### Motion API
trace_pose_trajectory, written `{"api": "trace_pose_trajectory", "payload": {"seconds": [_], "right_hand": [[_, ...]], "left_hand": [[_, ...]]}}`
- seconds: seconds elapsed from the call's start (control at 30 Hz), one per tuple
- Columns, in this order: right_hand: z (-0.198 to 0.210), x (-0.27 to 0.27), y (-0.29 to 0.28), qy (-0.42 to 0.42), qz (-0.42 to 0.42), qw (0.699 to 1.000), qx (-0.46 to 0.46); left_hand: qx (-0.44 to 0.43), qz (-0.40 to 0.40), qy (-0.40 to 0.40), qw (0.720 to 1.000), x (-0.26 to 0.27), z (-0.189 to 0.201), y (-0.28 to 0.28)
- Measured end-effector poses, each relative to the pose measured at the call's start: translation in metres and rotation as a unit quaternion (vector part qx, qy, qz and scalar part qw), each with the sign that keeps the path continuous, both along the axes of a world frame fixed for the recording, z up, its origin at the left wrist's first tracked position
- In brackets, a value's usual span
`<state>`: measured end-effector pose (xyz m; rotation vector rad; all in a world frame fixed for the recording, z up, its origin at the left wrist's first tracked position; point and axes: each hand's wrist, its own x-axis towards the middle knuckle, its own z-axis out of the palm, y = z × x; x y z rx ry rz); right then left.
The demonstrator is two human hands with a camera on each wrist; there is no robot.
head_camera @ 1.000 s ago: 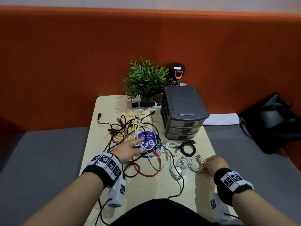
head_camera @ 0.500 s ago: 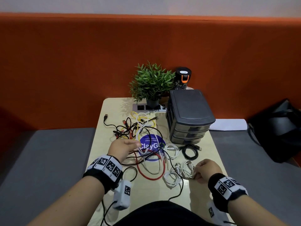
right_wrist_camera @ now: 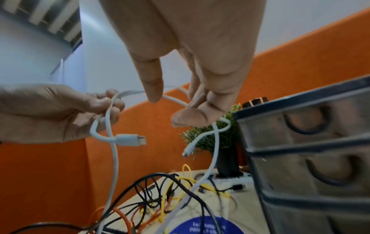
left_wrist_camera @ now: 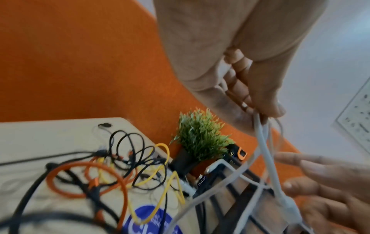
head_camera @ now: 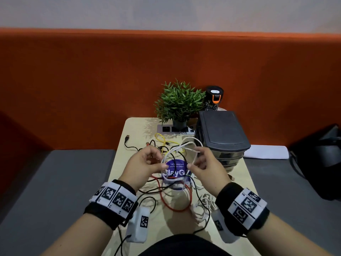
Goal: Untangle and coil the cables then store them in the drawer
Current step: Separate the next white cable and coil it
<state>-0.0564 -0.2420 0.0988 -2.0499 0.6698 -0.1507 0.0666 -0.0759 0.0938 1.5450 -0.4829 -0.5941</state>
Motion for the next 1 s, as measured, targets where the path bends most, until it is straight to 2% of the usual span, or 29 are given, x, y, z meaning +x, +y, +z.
{"api": "trace_pose_trajectory", "payload": {"seconds": [0.1, 0.3, 0.4, 0.53, 0.67, 0.77, 0.83, 0.93, 1.0], "right_hand": [[0.014, 0.012, 0.008, -0.033, 0.015, 0.999, 0.017], [0.039, 0.031, 0.008, -0.151, 0.061, 0.979, 0.12], [0.053, 0.037, -0.003, -0.167, 0.052, 0.979, 0.103], [0.068, 0.036, -0.018, -0.173, 0.067, 0.982, 0.022], [0.08, 0.031, -0.019, -0.181, 0.089, 0.979, 0.027], [0.087, 0.029, -0.014, -0.19, 0.07, 0.977, 0.072], [0.092, 0.027, -0.013, -0.195, 0.049, 0.978, 0.059], [0.098, 0.024, -0.01, -0.174, 0.04, 0.984, -0.017], [0.101, 0.023, -0.007, -0.175, 0.027, 0.984, -0.006]], "left_hand": [[-0.029, 0.008, -0.032, 0.999, -0.002, 0.021, 0.009], [-0.029, -0.003, -0.071, 0.997, -0.006, 0.06, 0.024], [-0.055, 0.037, -0.084, 0.994, 0.002, 0.073, 0.031], [-0.086, 0.119, -0.091, 0.985, 0.018, 0.085, 0.038], [-0.022, 0.137, -0.168, 0.976, 0.024, 0.093, 0.037], [0.049, 0.13, -0.222, 0.965, 0.026, 0.093, 0.032], [0.109, 0.121, -0.266, 0.95, 0.025, 0.091, 0.027], [0.205, 0.153, -0.399, 0.881, 0.019, 0.09, 0.02], [0.219, 0.138, -0.431, 0.864, 0.012, 0.092, 0.015]]}}
